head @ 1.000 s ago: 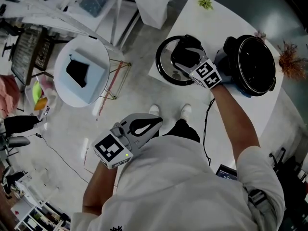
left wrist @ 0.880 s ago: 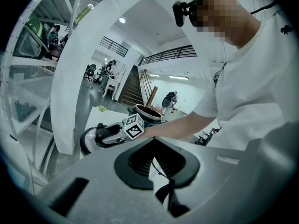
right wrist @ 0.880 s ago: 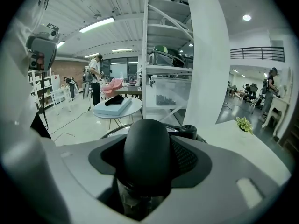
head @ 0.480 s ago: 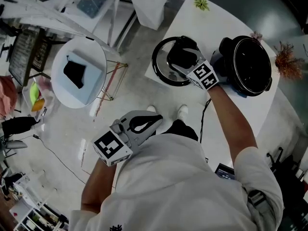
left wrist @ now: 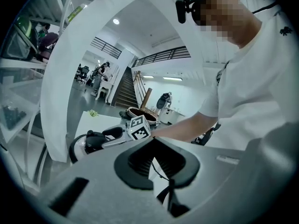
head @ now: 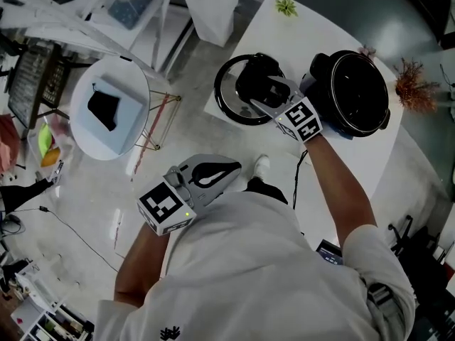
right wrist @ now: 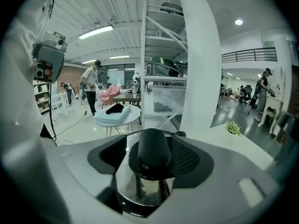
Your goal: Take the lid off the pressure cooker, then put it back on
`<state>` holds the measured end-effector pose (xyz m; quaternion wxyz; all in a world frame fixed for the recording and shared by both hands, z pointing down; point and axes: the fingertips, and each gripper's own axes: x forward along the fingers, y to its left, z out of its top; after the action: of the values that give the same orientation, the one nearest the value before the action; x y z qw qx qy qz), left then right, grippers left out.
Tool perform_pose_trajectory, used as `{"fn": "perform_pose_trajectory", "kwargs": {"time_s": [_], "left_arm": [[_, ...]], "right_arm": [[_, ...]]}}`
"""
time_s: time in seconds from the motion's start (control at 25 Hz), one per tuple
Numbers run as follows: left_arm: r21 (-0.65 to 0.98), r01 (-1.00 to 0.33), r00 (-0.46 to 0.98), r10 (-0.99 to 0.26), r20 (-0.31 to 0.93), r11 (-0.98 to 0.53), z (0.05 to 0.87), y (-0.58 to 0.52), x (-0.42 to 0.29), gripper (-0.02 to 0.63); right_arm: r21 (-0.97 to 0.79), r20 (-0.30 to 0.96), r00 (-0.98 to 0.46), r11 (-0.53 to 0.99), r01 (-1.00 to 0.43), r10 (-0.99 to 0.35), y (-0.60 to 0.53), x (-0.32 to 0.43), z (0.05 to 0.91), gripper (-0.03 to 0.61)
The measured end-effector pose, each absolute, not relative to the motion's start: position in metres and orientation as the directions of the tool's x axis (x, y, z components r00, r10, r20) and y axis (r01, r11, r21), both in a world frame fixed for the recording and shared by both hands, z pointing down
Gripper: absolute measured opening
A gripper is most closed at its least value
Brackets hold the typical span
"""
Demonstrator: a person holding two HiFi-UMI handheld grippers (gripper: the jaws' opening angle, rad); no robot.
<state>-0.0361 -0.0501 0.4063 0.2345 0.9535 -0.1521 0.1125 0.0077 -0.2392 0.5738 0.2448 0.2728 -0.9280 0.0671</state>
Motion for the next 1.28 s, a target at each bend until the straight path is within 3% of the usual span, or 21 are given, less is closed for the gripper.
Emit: {"fn": "perform_pose_trajectory", "kwargs": {"time_s": [0.6,1.28], "left_arm": [[0.397,-0.346,0.928,-0.246,0.281,-0.850,0.401,-0.052,-0.017,0.006],[0.424,-0.423,0.898,-0.310,0.312,-0.801,0.413,-0.060,-0.051,0.006]], "right_arm": [[-0.005,0.498,-0.736,0.847,-0.531,-0.459,-0.235,0.016,0.576,0.316],[-0.004,0.560,-0.728,0.878,-0.479,-0.394,-0.268,-0.021,0.617,0.328]]}}
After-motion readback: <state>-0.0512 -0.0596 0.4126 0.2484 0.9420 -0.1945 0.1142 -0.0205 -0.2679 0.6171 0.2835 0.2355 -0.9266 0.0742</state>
